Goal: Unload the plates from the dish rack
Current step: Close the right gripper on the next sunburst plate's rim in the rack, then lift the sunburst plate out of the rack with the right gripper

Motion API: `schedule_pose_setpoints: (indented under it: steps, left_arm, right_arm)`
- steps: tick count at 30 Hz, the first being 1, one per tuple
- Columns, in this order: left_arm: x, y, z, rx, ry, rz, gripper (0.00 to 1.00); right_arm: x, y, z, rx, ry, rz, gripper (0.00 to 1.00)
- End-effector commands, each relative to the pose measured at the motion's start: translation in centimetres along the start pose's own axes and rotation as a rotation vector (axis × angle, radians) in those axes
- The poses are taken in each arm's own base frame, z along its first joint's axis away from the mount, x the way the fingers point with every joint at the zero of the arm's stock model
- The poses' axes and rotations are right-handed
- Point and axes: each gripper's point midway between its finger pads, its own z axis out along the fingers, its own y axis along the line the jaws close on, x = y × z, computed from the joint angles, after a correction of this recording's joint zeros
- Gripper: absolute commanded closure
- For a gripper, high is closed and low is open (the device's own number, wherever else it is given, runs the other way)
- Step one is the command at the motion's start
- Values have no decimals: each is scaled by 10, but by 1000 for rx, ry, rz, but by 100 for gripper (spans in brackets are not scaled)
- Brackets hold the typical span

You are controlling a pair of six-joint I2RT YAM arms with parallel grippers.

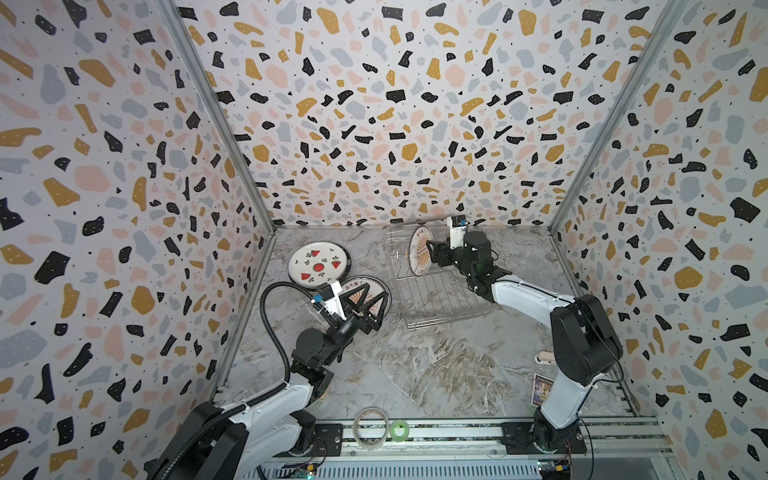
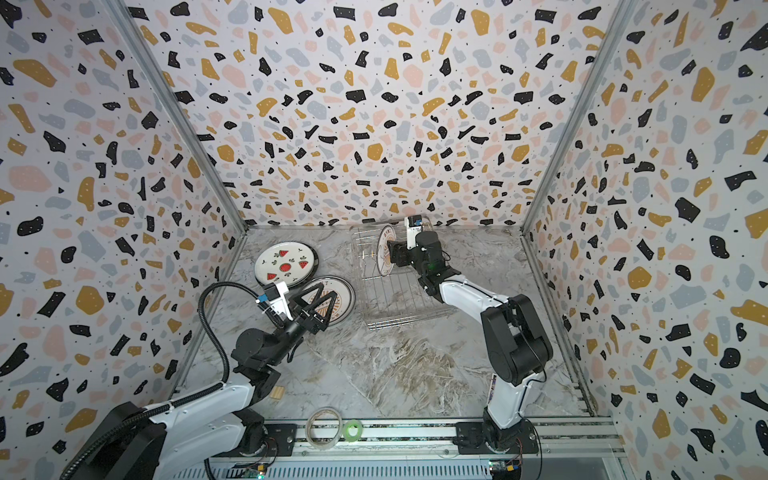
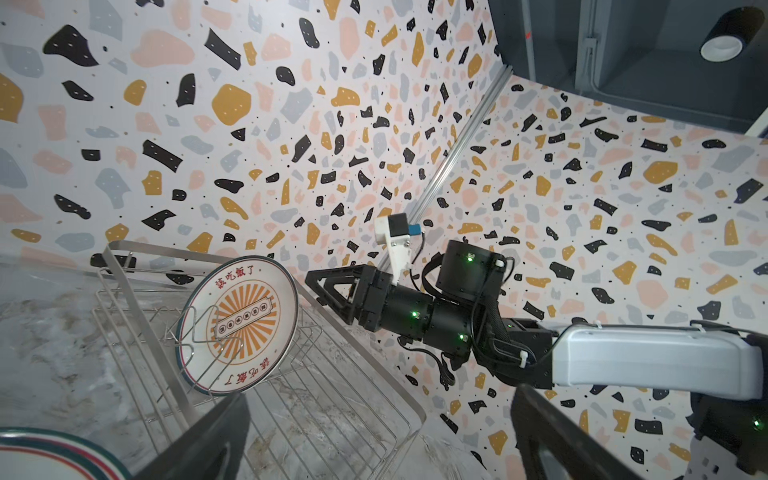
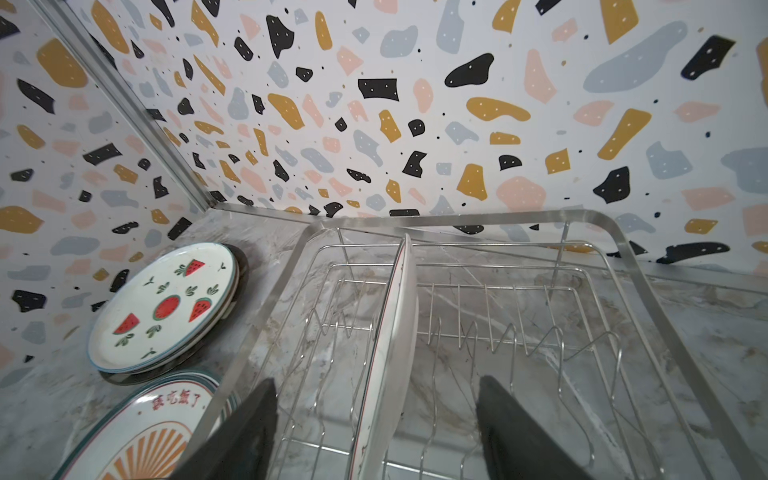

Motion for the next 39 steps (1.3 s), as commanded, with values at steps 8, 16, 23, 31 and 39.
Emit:
schedule_pose_setpoints:
  steps: [8,16,23,31,39]
  left_arm:
    - [15,-6,28,43,41,46,0]
    - [21,-11,28,92,51,24,0]
    - [23,-2,29,44,61,50,0]
    - [24,1,27,25,65,49,0]
    - [27,6,26,1,72,54,0]
  right_arm:
    - [-3,-7,30,176,45,-41,54]
    - [9,-9,46,267,80,-81,74]
    - [14,-13,50,330,90,-109,78]
    - [19,-14,56,333,103,-108,84]
    - [6,-11,52,364,68,-114,92]
